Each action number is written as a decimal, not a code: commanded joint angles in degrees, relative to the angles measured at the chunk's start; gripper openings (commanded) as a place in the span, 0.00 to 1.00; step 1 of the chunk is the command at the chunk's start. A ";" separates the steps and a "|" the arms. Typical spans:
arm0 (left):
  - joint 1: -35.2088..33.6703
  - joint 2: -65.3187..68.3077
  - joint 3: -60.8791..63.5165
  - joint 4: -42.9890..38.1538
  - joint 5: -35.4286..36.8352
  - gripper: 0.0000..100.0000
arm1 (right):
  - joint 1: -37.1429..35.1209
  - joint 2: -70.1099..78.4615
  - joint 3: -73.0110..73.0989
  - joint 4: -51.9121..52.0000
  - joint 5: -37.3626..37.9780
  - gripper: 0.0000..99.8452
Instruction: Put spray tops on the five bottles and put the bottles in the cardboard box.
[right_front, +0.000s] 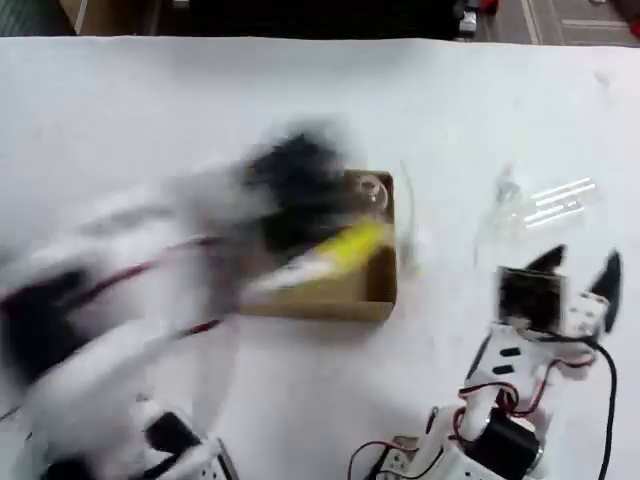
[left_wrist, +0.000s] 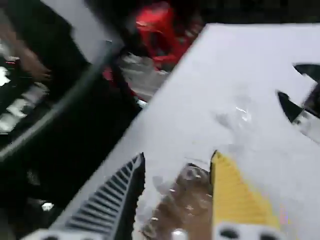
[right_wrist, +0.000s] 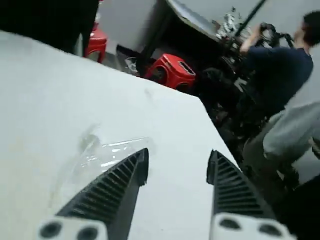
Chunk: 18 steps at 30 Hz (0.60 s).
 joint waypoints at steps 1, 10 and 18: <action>-24.57 -11.47 -2.64 1.14 -0.09 0.18 | -8.13 0.22 -2.29 6.64 8.18 0.17; -48.92 -27.12 36.04 -3.96 -0.44 0.18 | -17.45 9.36 -13.71 16.84 20.84 0.17; -61.49 -41.63 85.36 -34.20 11.60 0.18 | -18.42 46.64 -37.54 22.02 13.80 0.17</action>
